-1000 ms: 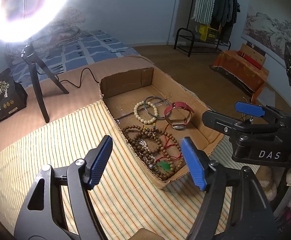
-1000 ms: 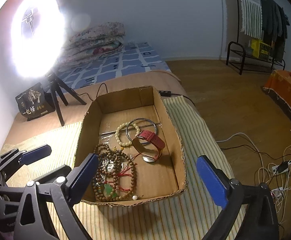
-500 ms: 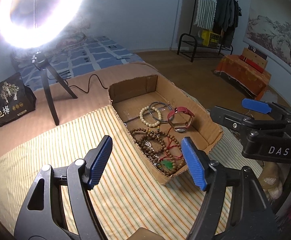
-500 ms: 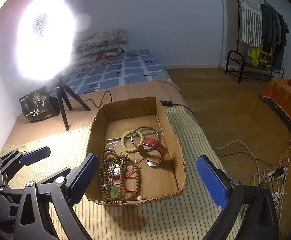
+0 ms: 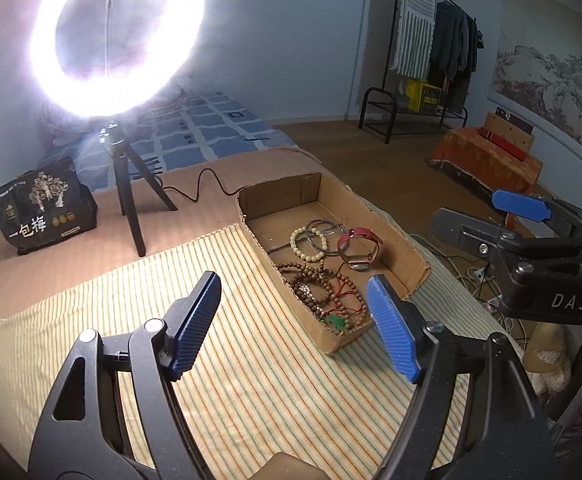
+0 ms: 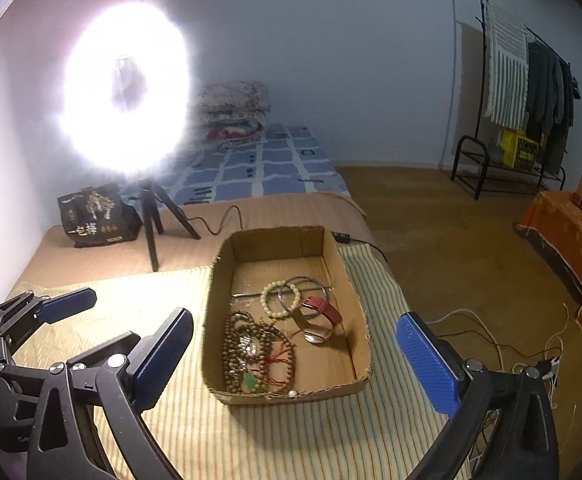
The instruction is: Organize jewelry
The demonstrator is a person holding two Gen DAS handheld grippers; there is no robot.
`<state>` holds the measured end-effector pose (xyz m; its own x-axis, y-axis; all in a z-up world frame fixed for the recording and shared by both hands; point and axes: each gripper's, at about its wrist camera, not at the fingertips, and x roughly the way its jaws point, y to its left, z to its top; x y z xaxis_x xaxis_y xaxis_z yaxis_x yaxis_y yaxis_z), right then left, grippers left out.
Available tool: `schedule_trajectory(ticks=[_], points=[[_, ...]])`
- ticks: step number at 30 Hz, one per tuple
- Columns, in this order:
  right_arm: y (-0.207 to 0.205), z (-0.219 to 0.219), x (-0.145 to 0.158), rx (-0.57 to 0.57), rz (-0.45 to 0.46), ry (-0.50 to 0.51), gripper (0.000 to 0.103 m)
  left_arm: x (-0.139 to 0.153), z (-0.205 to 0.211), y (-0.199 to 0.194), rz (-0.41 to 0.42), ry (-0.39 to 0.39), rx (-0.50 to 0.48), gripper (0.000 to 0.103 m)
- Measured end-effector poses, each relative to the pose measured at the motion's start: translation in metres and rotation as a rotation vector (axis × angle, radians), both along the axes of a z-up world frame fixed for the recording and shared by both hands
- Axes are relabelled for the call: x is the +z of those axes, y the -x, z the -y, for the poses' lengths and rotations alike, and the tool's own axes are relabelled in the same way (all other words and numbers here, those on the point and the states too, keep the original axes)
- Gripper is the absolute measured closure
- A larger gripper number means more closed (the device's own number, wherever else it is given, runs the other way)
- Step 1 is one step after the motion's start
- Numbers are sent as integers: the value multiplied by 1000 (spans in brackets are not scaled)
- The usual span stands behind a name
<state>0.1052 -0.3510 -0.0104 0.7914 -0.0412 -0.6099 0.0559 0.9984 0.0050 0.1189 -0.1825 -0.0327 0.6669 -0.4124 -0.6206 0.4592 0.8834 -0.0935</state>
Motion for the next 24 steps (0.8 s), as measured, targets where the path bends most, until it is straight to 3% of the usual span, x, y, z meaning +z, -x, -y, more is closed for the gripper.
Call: schedule_trajectory(ticks=[10,24], points=[[20,-16,14,19,38,11,0,16,-15,26,38,-4,18,23],[42,-33,16,34,63,39,0,23,-36,53,99,-53,55,5]])
